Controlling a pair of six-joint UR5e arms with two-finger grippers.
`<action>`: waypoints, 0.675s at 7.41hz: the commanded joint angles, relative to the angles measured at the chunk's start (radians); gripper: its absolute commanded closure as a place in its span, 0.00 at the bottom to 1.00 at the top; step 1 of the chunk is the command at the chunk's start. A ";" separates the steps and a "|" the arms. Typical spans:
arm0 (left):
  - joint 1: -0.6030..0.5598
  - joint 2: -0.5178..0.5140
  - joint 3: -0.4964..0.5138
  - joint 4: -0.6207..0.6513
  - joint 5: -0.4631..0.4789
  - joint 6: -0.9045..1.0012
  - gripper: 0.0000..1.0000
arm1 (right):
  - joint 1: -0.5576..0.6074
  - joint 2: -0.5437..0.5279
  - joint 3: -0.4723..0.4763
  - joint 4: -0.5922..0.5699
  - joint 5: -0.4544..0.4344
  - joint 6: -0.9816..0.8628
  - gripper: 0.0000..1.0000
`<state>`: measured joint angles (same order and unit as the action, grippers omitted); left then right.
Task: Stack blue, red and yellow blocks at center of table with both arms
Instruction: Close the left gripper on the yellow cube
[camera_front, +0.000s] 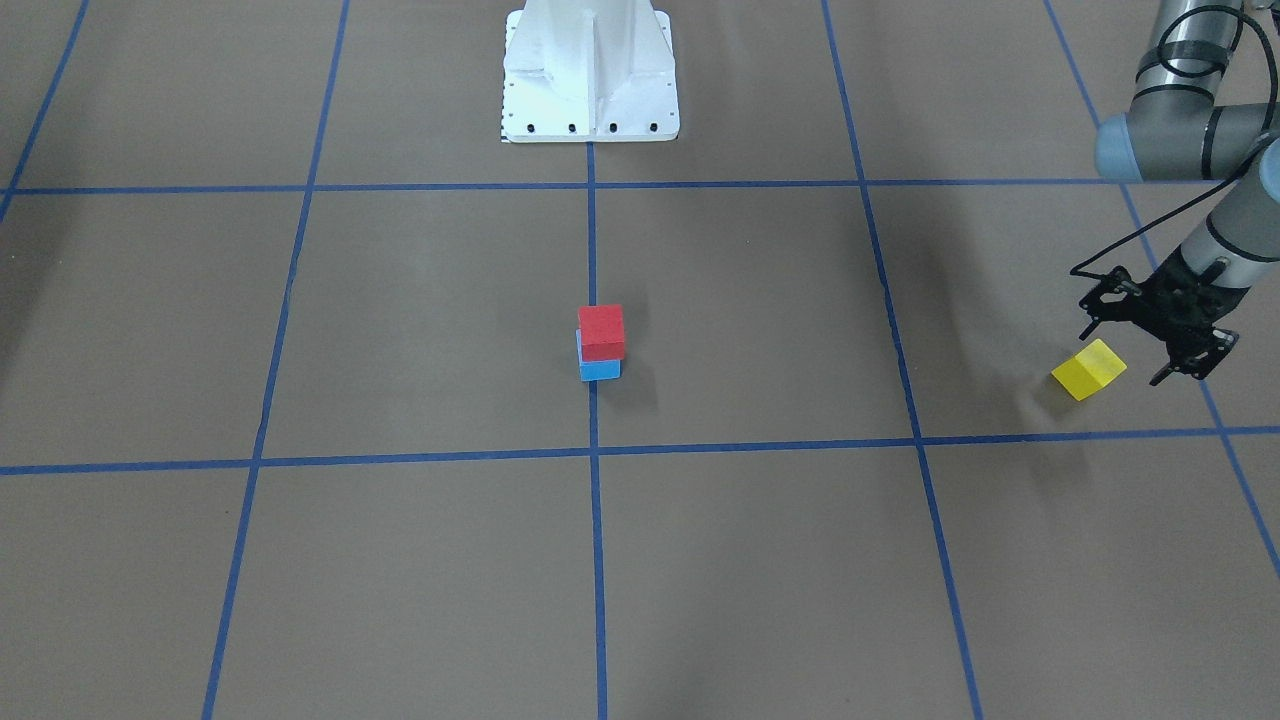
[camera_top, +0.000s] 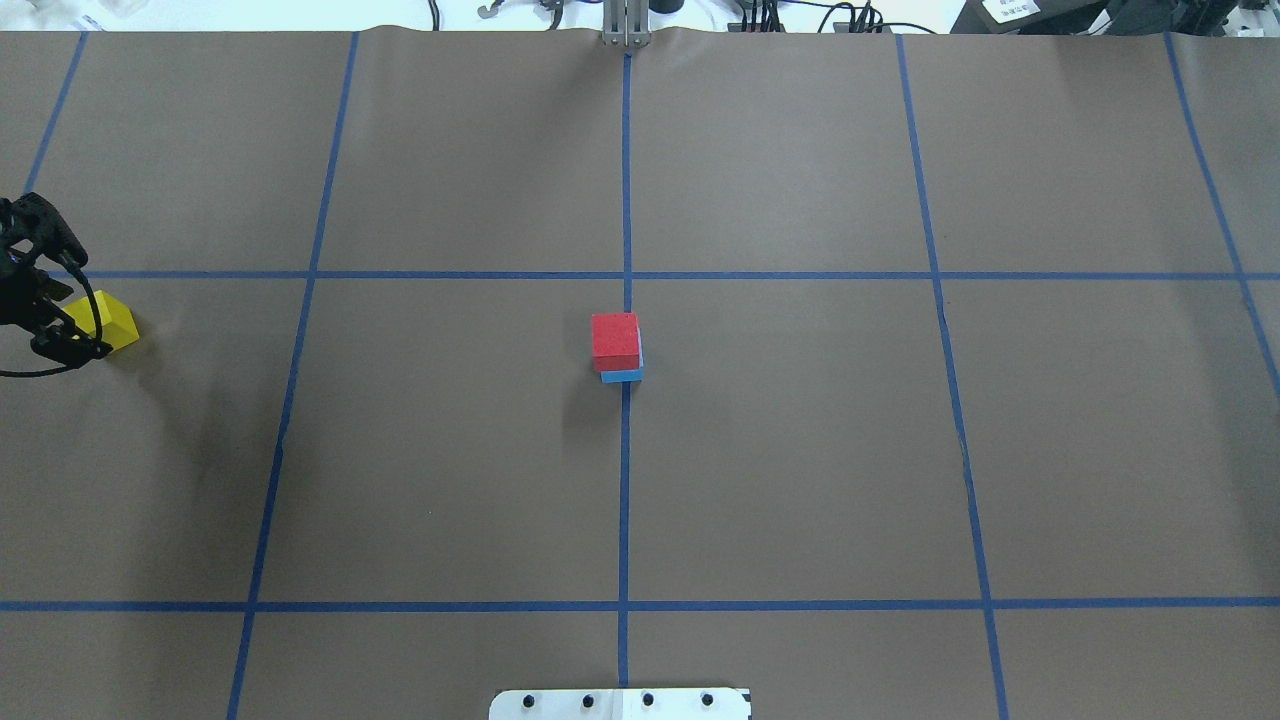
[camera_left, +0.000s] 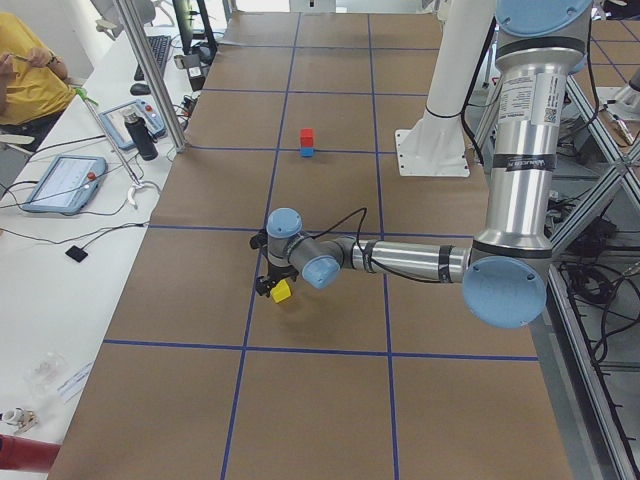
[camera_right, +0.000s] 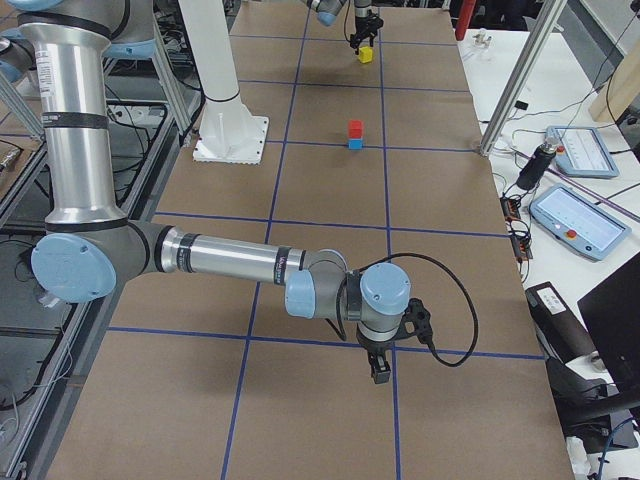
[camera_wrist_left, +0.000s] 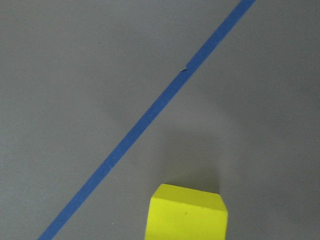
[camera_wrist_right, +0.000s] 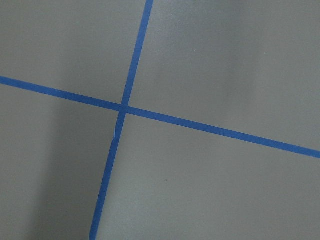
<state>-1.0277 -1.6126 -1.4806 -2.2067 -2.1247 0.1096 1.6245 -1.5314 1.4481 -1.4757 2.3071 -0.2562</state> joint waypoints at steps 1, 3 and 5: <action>0.012 -0.012 0.036 -0.002 0.000 0.001 0.03 | 0.000 -0.001 0.000 0.000 0.000 0.000 0.01; 0.014 -0.012 0.028 -0.002 -0.001 -0.001 0.72 | 0.000 -0.001 0.000 0.000 0.000 0.000 0.01; 0.012 -0.015 -0.019 0.014 -0.045 -0.004 1.00 | 0.002 -0.001 0.000 0.000 0.000 0.000 0.01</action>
<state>-1.0150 -1.6252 -1.4682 -2.2053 -2.1372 0.1083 1.6247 -1.5324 1.4485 -1.4757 2.3071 -0.2568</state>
